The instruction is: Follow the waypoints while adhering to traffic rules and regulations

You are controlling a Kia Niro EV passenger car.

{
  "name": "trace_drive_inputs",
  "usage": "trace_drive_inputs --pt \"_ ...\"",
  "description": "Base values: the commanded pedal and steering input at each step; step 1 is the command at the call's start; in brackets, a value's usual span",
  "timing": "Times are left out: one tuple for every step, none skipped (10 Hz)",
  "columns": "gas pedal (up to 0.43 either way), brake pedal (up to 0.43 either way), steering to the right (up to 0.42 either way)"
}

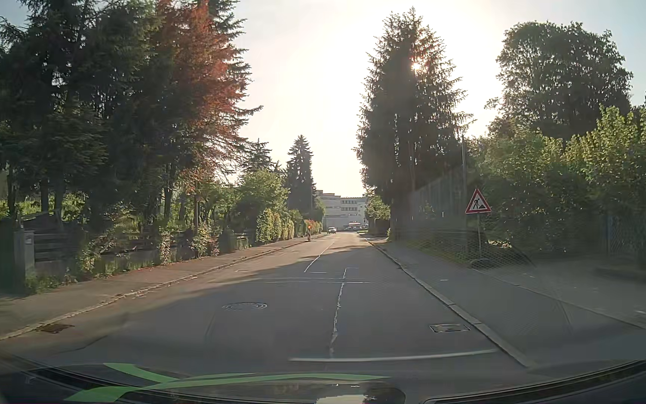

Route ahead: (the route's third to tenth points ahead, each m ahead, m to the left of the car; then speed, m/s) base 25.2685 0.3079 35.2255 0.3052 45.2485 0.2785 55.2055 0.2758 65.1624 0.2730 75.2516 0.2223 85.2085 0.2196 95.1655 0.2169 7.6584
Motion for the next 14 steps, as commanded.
trace_drive_inputs --pt "0.0 0.0 -0.002" --pt "0.0 0.0 -0.002" --pt "0.0 0.0 -0.002" --pt "0.0 0.0 -0.002" --pt "0.0 0.0 -0.002" --pt "0.0 0.0 -0.002" --pt "0.0 0.0 0.0" --pt "0.0 0.0 -0.001" --pt "0.0 0.0 0.0" --pt "0.0 0.0 -0.001" --pt "0.0 0.0 -0.001" --pt "0.0 0.0 -0.001" --pt "0.0 0.0 -0.001" --pt "0.0 0.0 -0.001"
